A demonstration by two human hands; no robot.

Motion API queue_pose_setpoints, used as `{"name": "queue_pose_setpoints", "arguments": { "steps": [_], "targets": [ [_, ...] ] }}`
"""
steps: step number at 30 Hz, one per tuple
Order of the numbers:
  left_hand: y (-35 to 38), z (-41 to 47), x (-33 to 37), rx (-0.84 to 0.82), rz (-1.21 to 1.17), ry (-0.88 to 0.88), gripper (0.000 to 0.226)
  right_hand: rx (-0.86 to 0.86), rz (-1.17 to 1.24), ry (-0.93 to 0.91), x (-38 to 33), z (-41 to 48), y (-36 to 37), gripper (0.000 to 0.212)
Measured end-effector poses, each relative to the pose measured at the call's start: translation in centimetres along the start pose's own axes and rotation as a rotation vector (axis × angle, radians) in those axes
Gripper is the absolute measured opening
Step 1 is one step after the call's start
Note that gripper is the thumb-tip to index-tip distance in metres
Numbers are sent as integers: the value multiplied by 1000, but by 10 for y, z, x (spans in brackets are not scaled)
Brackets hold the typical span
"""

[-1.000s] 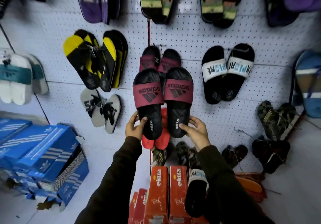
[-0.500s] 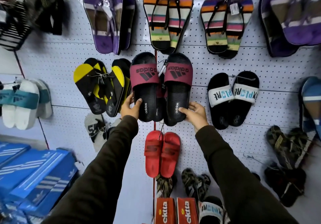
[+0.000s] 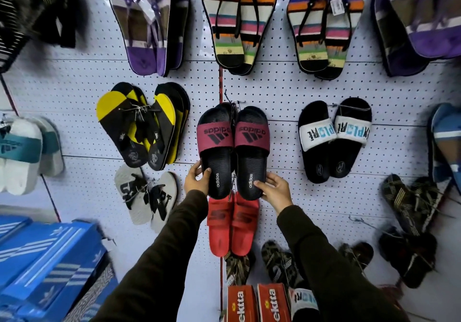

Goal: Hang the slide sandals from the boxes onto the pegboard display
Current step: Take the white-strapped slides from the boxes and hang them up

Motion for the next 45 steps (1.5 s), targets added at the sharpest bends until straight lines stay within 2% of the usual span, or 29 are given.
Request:
{"name": "queue_pose_setpoints", "arguments": {
  "steps": [5, 9, 16, 19, 23, 26, 30, 33, 38, 45],
  "targets": [
    [7, -26, -23, -6, -42, -32, 43, -37, 4, 56, 27, -6, -13, 50],
    [12, -62, -50, 45, -34, -75, 37, -34, -6, 101, 57, -11, -35, 45],
    [48, -150, -104, -66, 72, -200, 33, 67, -92, 237, 137, -19, -110, 40],
    [67, -193, -130, -165, 129, -259, 33, 136, -142, 328, 179, -25, -155, 40],
    [91, -248, -172, -388, 299, -329, 32, 234, -301, 465, 235, -38, -220, 41],
    [107, -288, -209, -556, 392, -471, 39, 302, -387, 567, 273, -54, -263, 34],
    [131, -334, -251, -731, 513, -691, 55, 288, -345, 816, 330, -71, -299, 53],
    [144, -359, -273, -769, 553, -800, 60, 255, -304, 873, 357, -72, -305, 46],
    [144, -373, -296, -700, 672, -815, 64, 277, -253, 869, 374, -68, -311, 44],
    [137, -381, -307, -584, 560, -953, 56, 255, -81, 995, 384, -73, -329, 47]
  ]
}}
Point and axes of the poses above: each hand's wrist, its own z-axis towards the middle knuckle, its own y-axis out of the palm, x = y × z, the point moved 6 cm from there along z, towards the middle knuckle, and after that the axes turned 13 degrees about y, right-handed, at the moved point
